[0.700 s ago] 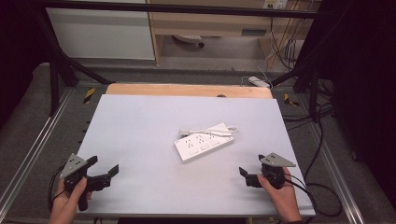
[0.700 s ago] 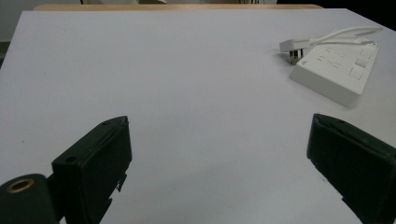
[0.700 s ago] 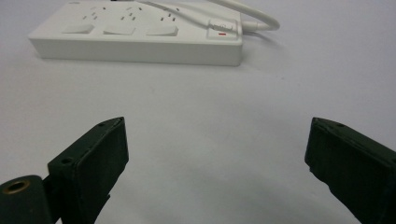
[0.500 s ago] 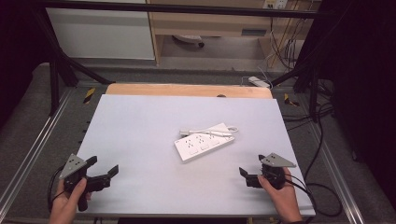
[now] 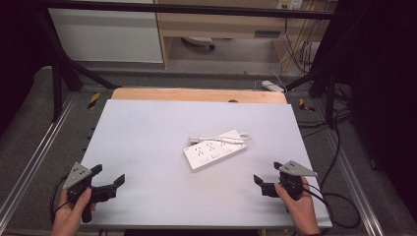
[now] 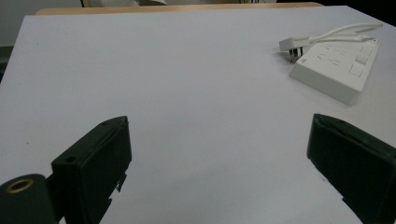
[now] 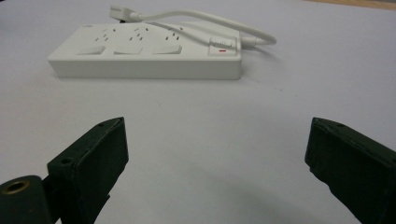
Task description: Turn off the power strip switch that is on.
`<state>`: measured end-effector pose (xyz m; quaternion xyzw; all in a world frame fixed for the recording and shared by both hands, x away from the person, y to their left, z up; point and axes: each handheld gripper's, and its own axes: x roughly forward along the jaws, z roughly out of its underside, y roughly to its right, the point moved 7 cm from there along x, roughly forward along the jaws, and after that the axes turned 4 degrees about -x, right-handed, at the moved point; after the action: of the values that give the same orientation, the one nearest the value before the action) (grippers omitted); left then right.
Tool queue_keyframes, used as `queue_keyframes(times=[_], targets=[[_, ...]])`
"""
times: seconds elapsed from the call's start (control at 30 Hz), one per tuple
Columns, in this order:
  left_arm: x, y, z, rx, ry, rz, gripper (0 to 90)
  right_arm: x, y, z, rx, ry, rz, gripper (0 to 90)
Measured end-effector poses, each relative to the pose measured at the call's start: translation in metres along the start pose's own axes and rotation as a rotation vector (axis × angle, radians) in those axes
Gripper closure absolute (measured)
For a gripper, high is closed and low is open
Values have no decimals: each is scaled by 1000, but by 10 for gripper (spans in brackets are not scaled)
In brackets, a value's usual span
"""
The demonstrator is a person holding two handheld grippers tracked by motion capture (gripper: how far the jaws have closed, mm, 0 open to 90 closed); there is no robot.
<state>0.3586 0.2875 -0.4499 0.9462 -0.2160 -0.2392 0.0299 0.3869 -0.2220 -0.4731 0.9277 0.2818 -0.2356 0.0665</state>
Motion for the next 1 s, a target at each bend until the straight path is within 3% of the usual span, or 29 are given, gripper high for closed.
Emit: queue_keyframes(times=[0.17,0.3,0.47,0.77,1.0], targets=[[-1,-1,-1,-4,7,0,64,-4,2,-6,42,37,5,54],[-3,-3,-2,-4,11,-8,64,-10,6,-13,43,88,27,62],[-5,-7,-4,-15,28,-20,64,-14,6,-16,51,107,33,60],[-3,-5,-2,-2,14,-14,64,-24,6,-30,17,131,76,61],[-6,-15,-3,-39,30,-30,61,-22,-1,-45,-15,103,66,56]])
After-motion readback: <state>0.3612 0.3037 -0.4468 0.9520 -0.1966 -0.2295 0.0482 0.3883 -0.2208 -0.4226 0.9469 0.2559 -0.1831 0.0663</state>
